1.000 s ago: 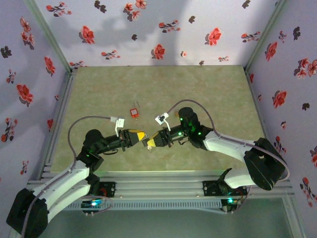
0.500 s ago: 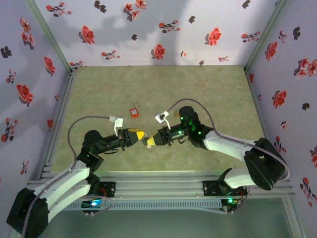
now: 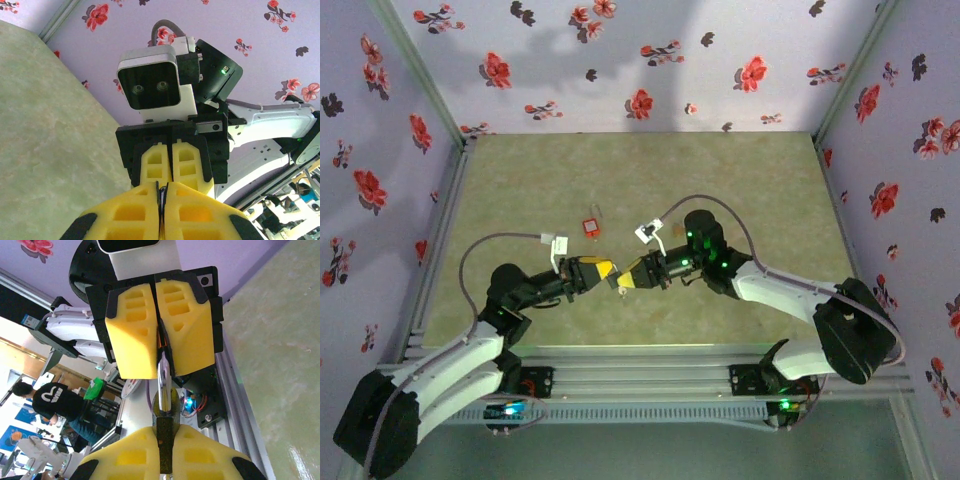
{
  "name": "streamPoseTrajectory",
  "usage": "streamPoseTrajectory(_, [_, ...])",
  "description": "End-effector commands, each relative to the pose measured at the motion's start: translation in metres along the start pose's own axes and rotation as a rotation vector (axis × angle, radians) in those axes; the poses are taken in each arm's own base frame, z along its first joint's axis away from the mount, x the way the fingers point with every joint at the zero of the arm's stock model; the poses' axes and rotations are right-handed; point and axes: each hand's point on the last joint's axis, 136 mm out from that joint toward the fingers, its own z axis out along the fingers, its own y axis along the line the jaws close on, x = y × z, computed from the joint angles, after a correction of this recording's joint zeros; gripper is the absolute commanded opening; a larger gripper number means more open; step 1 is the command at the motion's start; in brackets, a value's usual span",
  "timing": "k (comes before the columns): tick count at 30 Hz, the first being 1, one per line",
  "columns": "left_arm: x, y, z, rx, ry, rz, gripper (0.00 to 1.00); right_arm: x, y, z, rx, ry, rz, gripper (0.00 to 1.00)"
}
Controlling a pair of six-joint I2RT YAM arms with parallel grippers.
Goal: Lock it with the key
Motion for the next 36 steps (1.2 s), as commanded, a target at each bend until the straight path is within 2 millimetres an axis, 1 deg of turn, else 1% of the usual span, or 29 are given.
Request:
streamPoseTrajectory(1, [0.045, 0.010, -0.002, -0.002, 0.156, -0.083, 0.00, -0.056, 0.035, -0.010, -0.031, -0.135, -0.219, 0.00])
streamPoseTrajectory(9, [0.050, 0.010, 0.001, 0.004, 0.176, -0.087, 0.00, -0.067, 0.039, -0.015, -0.033, -0.153, -0.232, 0.00])
streamPoseTrajectory(22, [0.056, 0.008, 0.005, 0.021, 0.193, -0.089, 0.00, -0.075, 0.038, -0.017, -0.025, -0.171, -0.240, 0.00])
streamPoseTrajectory(36, [0.065, 0.008, 0.006, 0.035, 0.208, -0.095, 0.00, -0.095, 0.038, -0.027, -0.013, -0.225, -0.251, 0.00])
